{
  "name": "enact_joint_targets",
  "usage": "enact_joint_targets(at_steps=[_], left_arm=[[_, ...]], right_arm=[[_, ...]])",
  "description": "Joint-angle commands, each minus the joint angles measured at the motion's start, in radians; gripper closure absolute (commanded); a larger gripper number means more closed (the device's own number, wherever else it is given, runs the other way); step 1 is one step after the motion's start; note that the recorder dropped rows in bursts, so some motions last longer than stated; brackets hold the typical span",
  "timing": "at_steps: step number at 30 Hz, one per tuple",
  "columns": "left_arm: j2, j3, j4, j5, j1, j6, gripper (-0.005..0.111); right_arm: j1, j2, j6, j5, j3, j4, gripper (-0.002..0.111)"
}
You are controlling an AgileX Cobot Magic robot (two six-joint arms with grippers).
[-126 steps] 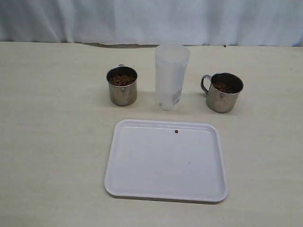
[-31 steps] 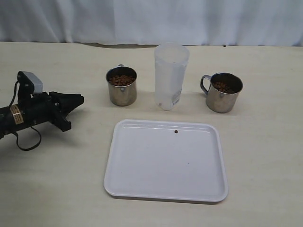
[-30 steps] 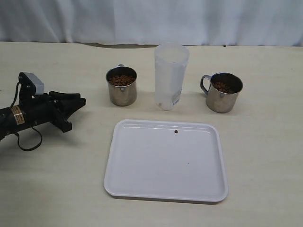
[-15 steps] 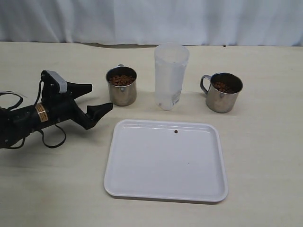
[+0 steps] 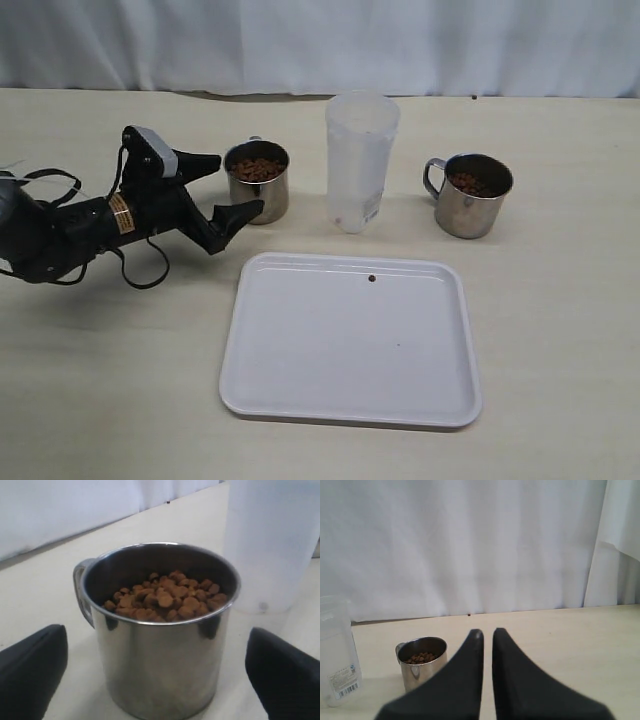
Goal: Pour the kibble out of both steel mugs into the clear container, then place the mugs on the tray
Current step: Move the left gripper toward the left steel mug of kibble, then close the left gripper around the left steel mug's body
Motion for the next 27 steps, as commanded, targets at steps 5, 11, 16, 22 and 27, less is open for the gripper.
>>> enact_joint_targets(at_steps=[5,11,16,22,27], left_arm=[[0.041,-0.067,0.009,0.032,-0.009,-0.009,0.03],[0.097,-0.11,0.057,-0.035,-0.009,-0.015,0.03],[0.097,-0.126,0.056,-0.043,-0.009,-0.053,0.03],[0.097,-0.126,0.082,-0.099,-0.009,-0.099,0.03],[0.097,-0.128,0.079,-0.098,-0.009,-0.086,0.03]], right_arm=[[-0.007,-0.004,0.0,0.004,0.004,-0.004,0.103],[-0.007,-0.004,0.0,0.004,0.004,-0.004,0.103],[-0.007,-0.004,0.0,0.004,0.004,-0.004,0.103],[-0.007,-0.004,0.0,0.004,0.004,-0.004,0.103],[-0.007,-0.004,0.0,0.004,0.004,-0.004,0.103]])
